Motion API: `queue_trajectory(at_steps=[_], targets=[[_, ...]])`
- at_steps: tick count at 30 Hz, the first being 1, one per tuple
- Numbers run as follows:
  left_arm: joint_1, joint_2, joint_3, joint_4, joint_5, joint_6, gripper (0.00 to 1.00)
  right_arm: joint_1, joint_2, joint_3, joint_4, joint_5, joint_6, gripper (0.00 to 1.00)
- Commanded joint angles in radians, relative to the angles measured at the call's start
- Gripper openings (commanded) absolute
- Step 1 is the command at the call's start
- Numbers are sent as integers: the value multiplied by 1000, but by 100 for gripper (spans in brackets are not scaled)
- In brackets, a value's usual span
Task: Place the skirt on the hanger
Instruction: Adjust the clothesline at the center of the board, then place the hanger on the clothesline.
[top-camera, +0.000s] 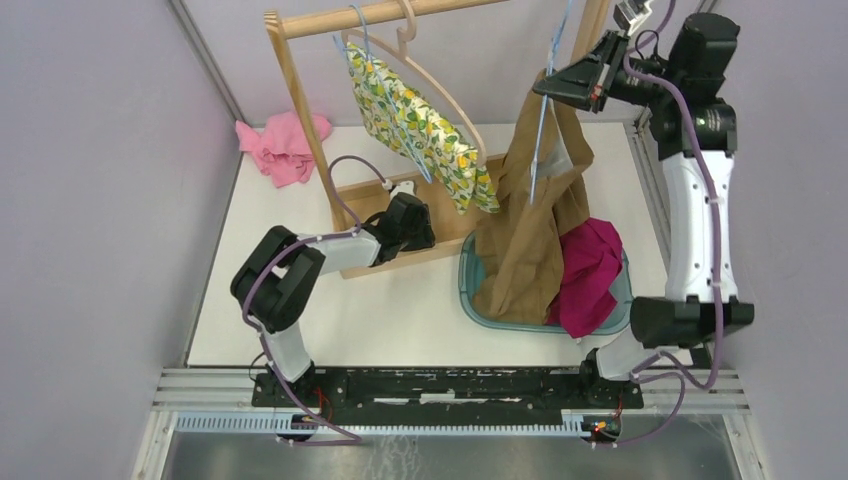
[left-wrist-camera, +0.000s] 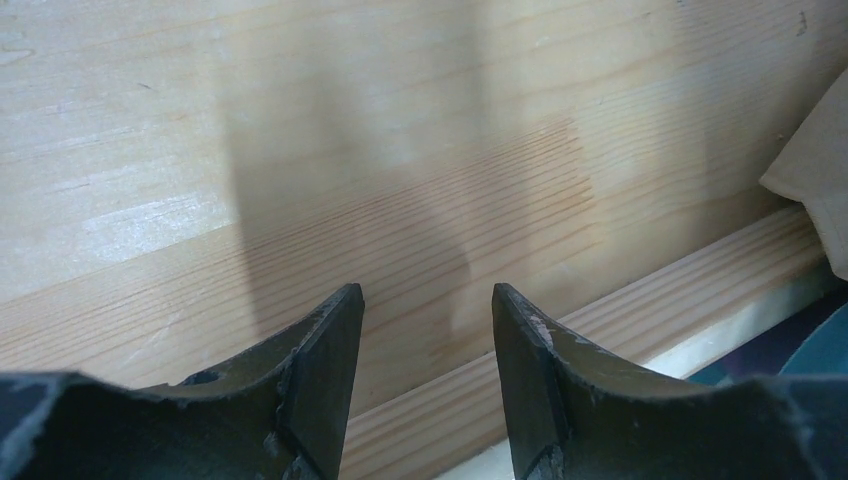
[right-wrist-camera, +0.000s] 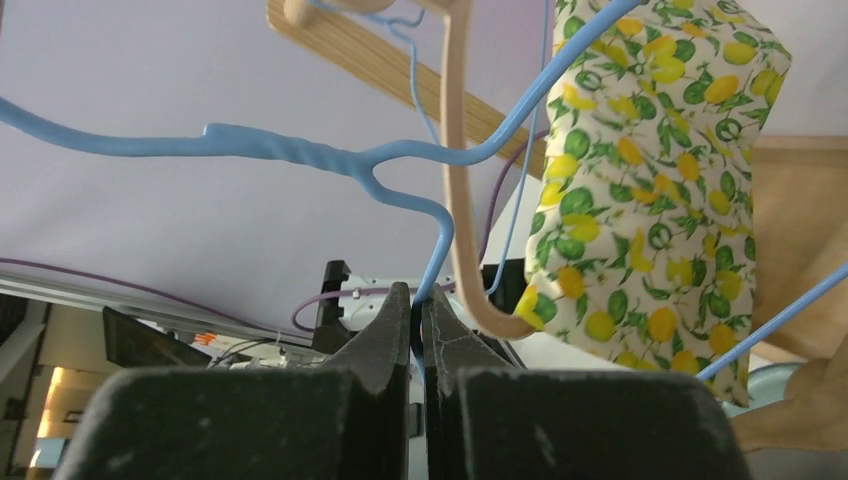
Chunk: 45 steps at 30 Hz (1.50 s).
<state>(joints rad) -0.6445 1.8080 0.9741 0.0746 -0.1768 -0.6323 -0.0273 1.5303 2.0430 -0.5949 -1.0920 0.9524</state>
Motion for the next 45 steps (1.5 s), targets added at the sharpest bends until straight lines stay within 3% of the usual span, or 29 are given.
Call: queue_trajectory(at_steps=[1, 5, 13, 21, 28, 45], targets=[[79, -36, -69, -145, -9, 39, 59, -10, 98, 172, 270, -87, 83, 1], [125, -73, -84, -158, -9, 50, 59, -12, 208, 223, 456, -118, 206, 1], [137, -89, -60, -188, -13, 49, 60, 6, 334, 274, 669, -141, 364, 1], [138, -153, -68, -218, -18, 43, 62, 80, 361, 180, 524, -113, 205, 1], [137, -208, -81, -239, -30, 51, 61, 111, 365, 80, 507, -24, 186, 1], [131, -239, -122, -186, 9, 42, 60, 202, 405, 340, 380, 108, 206, 1]])
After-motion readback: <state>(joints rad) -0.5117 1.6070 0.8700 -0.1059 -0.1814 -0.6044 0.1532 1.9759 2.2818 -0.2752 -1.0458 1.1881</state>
